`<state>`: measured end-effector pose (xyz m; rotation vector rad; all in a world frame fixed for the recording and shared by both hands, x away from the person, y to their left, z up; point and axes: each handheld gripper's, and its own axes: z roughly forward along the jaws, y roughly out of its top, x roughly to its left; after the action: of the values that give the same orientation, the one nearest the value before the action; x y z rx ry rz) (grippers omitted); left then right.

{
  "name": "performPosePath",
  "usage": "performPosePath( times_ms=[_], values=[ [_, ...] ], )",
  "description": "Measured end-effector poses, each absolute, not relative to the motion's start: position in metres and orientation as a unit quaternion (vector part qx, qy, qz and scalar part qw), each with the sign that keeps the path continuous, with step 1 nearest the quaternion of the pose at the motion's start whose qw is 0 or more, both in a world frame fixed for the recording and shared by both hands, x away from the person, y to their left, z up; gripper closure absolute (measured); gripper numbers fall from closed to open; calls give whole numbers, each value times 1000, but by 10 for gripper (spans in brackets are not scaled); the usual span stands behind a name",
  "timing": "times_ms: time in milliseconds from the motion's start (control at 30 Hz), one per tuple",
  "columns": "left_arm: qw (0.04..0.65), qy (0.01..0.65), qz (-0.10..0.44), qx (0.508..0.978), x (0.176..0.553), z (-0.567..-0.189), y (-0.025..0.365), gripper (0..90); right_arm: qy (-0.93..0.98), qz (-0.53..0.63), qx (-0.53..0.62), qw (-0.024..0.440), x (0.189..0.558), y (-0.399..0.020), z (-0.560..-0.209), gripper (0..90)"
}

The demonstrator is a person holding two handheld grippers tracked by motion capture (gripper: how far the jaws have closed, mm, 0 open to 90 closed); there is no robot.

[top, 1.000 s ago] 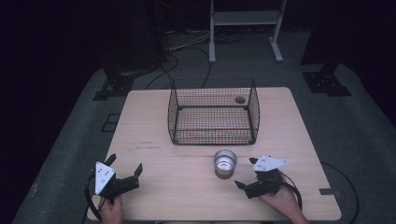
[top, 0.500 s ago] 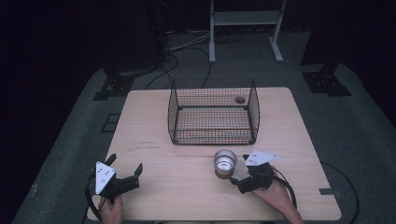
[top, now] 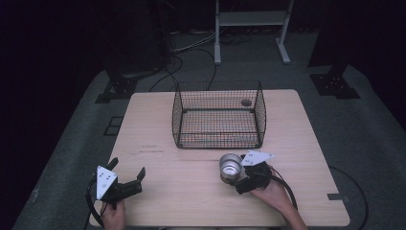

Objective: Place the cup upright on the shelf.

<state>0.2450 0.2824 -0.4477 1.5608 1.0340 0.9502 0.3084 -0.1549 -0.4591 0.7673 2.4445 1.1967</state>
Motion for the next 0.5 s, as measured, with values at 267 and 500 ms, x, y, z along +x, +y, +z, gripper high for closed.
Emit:
performPosePath(
  times_ms=[267, 500],
  values=[
    [498, 427, 394, 644, 245, -448, 283, 0, 858, 413, 262, 159, 315, -145, -457, 16],
    [498, 426, 393, 645, 245, -448, 282, 0, 858, 415, 260, 157, 319, -144, -456, 73]
  ],
)
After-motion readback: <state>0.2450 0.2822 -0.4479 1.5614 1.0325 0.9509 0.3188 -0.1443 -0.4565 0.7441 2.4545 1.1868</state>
